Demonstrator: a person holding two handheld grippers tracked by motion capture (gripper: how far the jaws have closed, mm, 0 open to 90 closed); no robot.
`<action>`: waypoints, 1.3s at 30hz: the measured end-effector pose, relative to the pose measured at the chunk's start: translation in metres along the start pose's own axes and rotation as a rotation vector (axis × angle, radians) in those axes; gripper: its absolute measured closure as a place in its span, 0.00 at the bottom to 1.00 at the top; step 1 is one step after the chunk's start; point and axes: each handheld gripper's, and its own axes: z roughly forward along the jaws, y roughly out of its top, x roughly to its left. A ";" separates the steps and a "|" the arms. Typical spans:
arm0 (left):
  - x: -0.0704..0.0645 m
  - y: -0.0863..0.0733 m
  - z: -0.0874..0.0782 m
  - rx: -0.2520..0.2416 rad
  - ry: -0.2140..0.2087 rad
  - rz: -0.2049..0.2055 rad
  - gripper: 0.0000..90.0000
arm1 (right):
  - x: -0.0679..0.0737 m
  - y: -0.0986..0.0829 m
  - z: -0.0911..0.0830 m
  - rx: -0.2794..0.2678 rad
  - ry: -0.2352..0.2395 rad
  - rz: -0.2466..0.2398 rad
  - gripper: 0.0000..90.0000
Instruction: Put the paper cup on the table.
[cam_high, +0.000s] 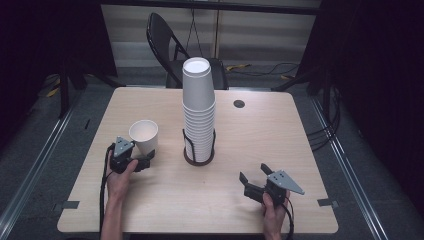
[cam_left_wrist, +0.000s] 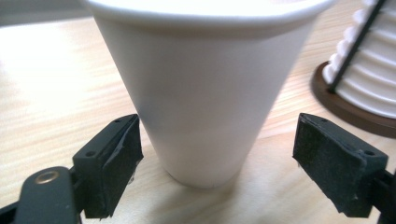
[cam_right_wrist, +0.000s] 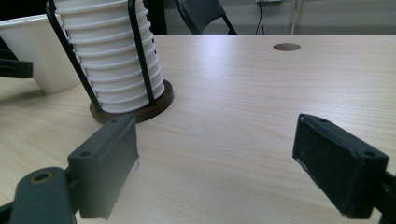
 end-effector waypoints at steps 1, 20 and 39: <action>-0.002 0.001 -0.002 -0.013 -0.003 -0.002 0.17 | 0.000 0.000 0.000 0.000 0.000 0.001 0.15; -0.046 -0.001 -0.049 -0.145 -0.101 0.000 0.17 | 0.000 0.000 -0.001 -0.002 0.000 -0.001 0.15; -0.098 -0.028 -0.048 -0.134 -0.139 0.017 0.17 | 0.001 0.000 0.000 0.006 -0.004 -0.013 0.15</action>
